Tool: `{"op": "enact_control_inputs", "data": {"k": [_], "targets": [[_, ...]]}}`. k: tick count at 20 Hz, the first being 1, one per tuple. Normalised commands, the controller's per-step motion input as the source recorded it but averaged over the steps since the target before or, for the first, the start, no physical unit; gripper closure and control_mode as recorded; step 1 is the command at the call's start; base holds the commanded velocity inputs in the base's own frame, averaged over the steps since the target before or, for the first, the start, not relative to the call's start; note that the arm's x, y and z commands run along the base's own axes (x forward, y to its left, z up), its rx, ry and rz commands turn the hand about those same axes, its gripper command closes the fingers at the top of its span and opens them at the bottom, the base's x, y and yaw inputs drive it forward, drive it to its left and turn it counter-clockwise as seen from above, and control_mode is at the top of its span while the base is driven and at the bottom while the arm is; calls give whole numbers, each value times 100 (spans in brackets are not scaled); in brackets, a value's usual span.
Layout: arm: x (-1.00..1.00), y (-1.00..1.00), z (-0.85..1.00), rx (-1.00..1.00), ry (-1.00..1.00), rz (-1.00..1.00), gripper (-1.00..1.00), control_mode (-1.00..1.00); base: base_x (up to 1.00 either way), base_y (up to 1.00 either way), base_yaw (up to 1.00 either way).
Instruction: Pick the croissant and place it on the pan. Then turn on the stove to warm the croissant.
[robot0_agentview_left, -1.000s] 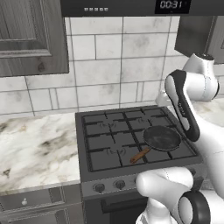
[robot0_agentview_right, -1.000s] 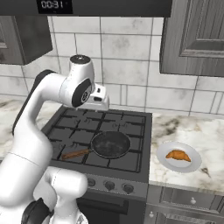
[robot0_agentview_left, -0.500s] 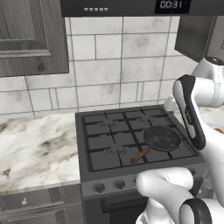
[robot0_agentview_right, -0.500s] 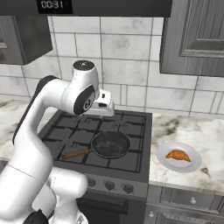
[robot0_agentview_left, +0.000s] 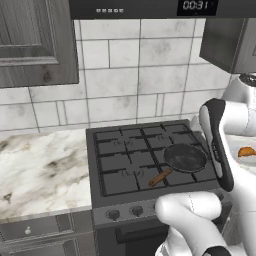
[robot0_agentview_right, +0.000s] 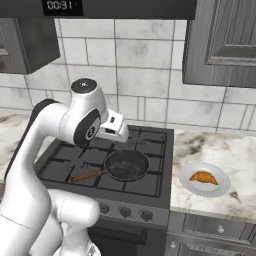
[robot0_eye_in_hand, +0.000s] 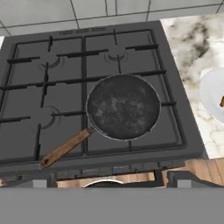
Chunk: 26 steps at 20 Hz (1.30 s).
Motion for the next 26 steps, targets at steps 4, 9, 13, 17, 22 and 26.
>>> {"op": "enact_control_inputs", "data": {"k": [4, 9, 13, 17, 22, 26], "targets": [[-38, -2, 0, 2, -12, -17, -100, -100, 0, 0, 0], [-33, -6, 0, 3, -10, -16, -100, -100, 0, 0, 0], [-16, -16, 0, 7, -8, -17, -100, -100, 0, 0, 0], [-2, -21, 0, 7, -7, -21, -100, -100, 0, 0, 0], [0, -30, -2, 7, -2, -21, -100, -100, 0, 0, 0], [0, -38, -2, 8, 0, -18, -100, -100, 0, 0, 0]]}}
